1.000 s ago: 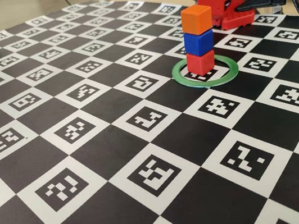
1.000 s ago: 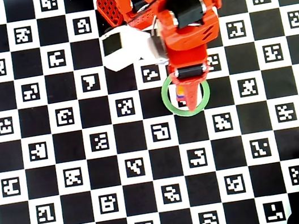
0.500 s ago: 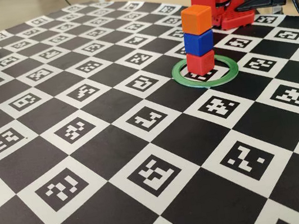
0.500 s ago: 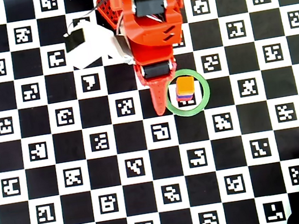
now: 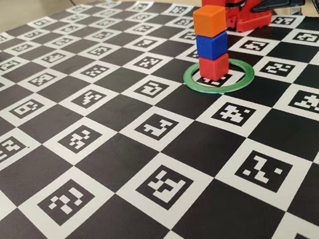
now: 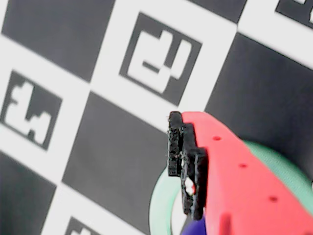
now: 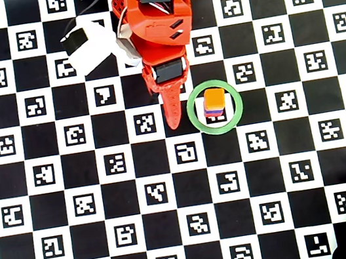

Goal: Grab the red cube then put it in the green circle then put the blue cube on top and finally the orange cube on top

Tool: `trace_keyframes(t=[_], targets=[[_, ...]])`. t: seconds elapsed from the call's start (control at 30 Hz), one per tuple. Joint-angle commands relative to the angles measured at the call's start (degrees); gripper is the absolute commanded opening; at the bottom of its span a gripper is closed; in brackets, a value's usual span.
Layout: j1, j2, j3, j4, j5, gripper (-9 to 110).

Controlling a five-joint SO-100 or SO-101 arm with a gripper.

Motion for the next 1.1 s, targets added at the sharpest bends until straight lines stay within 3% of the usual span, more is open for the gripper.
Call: trace_keyframes(t=[0.0, 0.23, 0.53, 1.07], targets=[[1.41, 4.83, 3.16, -5.36, -5.8, 21], [0.44, 12.22, 13.71, -11.78, -16.61, 4], [-2.2, 21.36, 27.42, -18.19, -20.48, -5], [-5.98, 34.37, 50.27, -25.93, -23.91, -6]])
